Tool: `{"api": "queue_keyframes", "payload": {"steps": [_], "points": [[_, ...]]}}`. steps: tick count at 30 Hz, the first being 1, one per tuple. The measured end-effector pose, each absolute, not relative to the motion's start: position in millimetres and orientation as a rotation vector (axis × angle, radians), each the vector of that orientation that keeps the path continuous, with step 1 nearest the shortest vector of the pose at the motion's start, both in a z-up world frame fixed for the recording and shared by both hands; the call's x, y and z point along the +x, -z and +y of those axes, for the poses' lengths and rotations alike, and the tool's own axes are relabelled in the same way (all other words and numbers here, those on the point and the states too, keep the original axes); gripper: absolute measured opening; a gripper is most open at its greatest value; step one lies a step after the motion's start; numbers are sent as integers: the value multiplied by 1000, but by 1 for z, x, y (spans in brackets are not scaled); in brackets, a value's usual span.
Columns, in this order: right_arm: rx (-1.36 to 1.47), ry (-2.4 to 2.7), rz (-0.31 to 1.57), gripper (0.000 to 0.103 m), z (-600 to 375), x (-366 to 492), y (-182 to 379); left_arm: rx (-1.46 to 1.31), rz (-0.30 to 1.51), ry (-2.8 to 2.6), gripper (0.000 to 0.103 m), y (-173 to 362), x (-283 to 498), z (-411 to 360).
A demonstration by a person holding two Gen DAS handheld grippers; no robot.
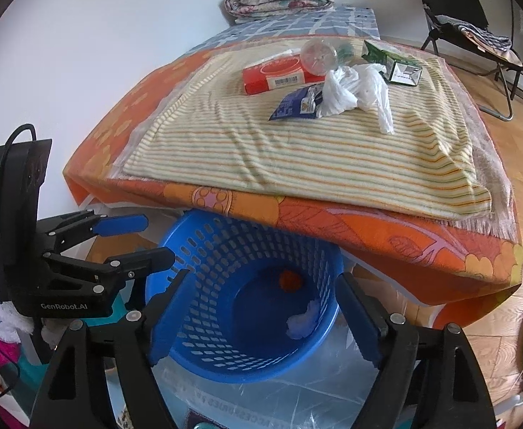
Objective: Collect trash
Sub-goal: 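Grasp the blue snack wrapper with the left tool while the right tool grasps white tissue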
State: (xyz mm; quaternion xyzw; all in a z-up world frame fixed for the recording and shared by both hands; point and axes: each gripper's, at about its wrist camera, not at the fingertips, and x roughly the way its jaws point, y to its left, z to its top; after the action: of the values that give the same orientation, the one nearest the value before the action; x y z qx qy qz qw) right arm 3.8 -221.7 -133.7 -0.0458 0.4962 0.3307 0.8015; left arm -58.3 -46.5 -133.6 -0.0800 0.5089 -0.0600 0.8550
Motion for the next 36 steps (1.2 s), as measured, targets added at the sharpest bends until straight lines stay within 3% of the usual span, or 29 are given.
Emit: {"api": "queue_keyframes", "payload": {"steps": [23,36], "points": [[19,-643,951,86,-239,109,64,-216,1011,140,72,85,29,-52],[166,-597,1017,86,-238,216,84,-291,1058,117,72,100,101,-48]]}}
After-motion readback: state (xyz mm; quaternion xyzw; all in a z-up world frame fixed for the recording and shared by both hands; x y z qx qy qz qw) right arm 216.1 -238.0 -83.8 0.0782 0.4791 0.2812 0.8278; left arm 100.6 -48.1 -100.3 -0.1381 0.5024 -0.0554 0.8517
